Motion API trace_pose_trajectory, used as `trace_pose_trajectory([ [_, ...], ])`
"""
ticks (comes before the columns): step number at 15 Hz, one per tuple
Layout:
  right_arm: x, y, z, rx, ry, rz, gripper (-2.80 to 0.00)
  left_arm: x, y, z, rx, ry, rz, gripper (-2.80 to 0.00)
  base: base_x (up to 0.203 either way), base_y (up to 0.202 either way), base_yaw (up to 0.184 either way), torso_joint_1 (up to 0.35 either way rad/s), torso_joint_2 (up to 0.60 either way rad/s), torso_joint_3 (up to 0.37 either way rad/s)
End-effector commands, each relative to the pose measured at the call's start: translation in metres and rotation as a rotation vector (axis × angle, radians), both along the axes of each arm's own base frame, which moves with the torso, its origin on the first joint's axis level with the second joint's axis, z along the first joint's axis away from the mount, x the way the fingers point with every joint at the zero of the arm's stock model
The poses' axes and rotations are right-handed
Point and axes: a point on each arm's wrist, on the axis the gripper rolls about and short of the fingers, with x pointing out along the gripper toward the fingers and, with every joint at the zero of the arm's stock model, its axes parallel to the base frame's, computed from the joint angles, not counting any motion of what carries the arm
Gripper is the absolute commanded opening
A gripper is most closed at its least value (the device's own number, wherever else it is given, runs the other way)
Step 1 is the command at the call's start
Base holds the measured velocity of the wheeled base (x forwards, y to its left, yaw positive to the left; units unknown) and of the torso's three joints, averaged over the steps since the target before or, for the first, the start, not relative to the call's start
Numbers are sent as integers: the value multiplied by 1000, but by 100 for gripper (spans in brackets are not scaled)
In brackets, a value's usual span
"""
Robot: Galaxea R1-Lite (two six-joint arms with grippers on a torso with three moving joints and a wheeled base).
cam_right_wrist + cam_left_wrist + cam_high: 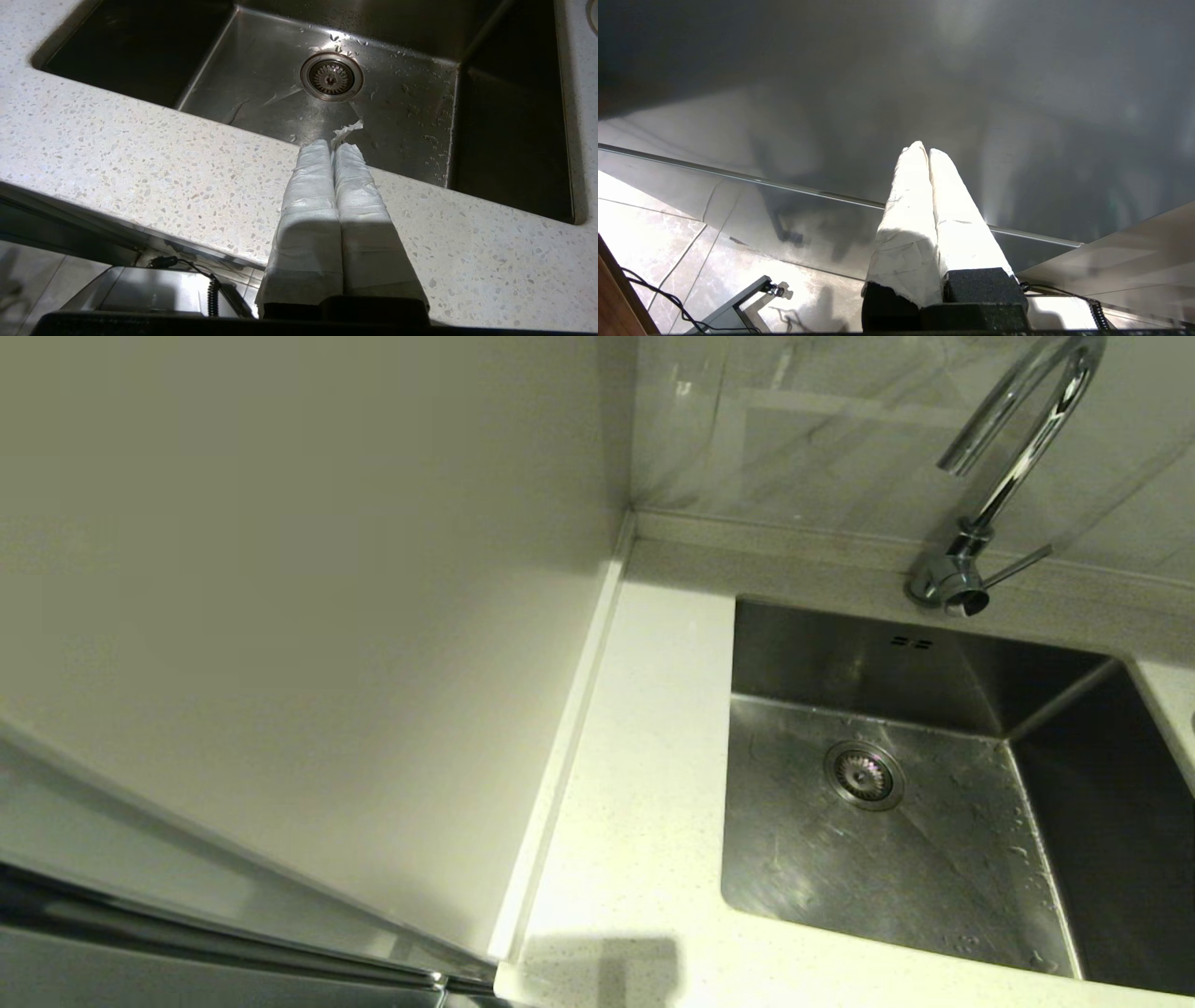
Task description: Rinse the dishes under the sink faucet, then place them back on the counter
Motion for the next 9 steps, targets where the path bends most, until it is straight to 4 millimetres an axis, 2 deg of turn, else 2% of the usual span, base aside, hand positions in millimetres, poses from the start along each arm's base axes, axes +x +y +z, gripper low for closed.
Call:
trace_pose_trajectory([
  [1, 0, 0, 0, -1, 1, 1, -280, 0, 0, 0, 0, -4, -1, -280, 0, 0, 0, 0, 0, 0],
  [9, 0, 0, 0, -1, 1, 1, -280, 0, 0, 0, 0, -4, 0, -280, 0, 0, 0, 0, 0, 0],
])
